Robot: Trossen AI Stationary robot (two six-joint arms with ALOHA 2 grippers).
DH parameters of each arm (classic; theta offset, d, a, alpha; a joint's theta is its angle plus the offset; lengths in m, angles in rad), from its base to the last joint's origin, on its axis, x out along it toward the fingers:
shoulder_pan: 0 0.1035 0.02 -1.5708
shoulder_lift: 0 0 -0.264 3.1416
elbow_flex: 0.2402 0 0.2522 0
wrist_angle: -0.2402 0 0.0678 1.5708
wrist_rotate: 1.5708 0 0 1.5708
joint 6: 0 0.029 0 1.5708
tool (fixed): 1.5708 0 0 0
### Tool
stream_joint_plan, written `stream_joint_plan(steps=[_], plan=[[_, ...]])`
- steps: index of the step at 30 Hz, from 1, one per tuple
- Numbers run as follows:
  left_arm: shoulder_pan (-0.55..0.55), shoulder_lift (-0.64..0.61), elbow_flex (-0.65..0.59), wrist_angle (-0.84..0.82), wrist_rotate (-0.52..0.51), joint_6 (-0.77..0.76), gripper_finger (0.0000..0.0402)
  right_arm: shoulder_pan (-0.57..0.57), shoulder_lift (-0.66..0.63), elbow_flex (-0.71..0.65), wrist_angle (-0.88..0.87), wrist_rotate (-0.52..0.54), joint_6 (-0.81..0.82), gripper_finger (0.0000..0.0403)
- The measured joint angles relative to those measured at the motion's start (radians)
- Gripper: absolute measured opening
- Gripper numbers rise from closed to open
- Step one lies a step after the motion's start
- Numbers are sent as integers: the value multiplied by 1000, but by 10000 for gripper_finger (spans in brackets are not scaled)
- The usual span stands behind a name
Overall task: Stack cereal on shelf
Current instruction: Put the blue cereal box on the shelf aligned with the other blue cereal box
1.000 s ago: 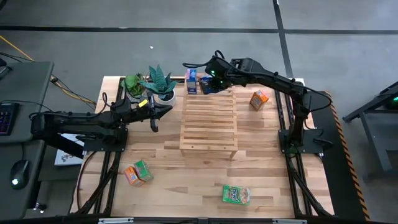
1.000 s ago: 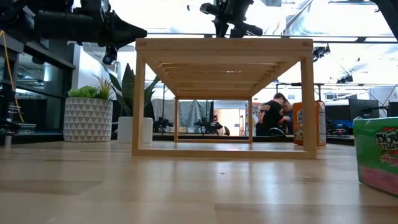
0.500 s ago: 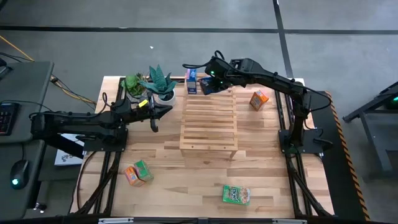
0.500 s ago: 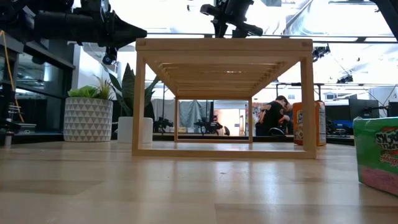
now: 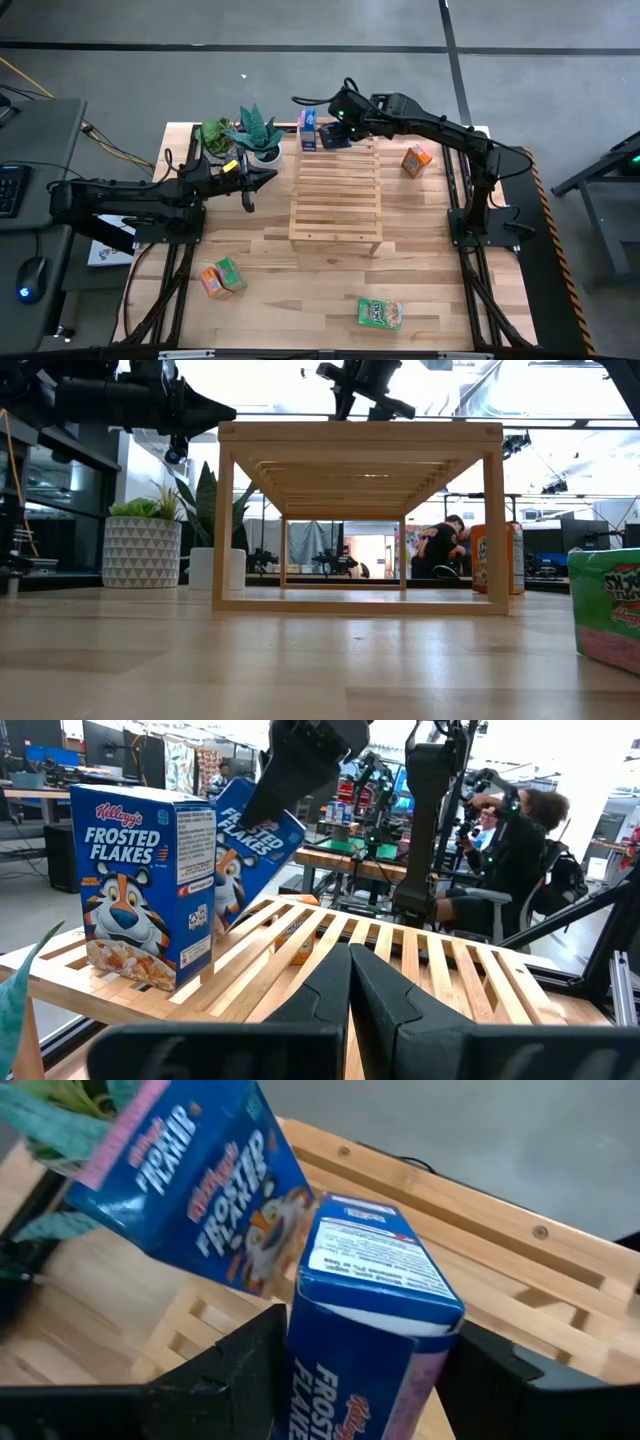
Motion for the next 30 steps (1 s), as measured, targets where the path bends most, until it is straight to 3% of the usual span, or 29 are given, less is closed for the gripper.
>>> stream_joint_plan(steps=[30], plan=[[0,0,0,0,0,0,0,-21,-3,0,123,-3,-21,220]])
